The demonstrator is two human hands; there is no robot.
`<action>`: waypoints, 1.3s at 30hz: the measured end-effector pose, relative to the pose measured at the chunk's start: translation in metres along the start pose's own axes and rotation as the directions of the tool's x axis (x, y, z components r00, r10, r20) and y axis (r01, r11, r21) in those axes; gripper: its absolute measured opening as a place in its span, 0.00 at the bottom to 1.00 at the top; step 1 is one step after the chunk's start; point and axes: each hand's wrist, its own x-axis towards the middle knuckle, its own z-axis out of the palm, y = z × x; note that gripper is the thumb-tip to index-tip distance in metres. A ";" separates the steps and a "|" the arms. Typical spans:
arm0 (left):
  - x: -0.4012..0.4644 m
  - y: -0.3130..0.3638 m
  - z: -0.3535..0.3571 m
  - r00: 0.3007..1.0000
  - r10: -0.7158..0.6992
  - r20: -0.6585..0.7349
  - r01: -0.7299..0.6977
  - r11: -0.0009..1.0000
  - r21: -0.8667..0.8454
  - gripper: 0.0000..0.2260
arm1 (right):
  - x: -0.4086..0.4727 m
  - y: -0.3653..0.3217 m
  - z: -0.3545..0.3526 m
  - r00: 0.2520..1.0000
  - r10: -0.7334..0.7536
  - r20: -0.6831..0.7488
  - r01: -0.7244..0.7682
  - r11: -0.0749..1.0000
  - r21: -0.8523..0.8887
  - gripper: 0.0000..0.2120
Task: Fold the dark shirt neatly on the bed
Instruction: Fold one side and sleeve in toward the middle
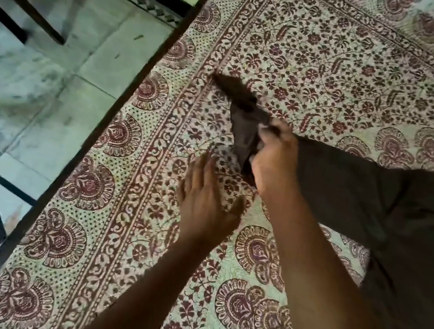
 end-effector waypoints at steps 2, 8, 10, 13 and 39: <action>0.011 0.036 0.022 0.993 0.101 0.057 -0.101 0.995 -0.009 0.47 | 0.002 -0.018 -0.049 0.997 0.059 -0.041 -0.043 0.948 0.316 0.16; 0.032 0.122 0.073 0.970 0.159 0.184 -0.172 0.983 0.058 0.42 | -0.016 -0.059 -0.202 0.972 0.169 -0.163 -0.017 0.742 0.670 0.06; 0.023 0.149 0.093 0.957 0.201 0.211 -0.215 0.975 0.047 0.39 | -0.021 -0.065 -0.262 0.941 0.240 -0.239 -0.001 0.709 0.705 0.08; 0.002 0.182 0.128 0.927 0.268 0.263 -0.302 0.948 0.100 0.40 | -0.027 -0.068 -0.348 0.902 0.284 -0.327 0.074 0.643 0.762 0.10; -0.133 0.416 0.427 0.690 0.577 0.437 -0.701 0.682 0.207 0.33 | 0.016 -0.048 -0.856 0.777 0.350 -0.523 0.207 0.643 0.738 0.08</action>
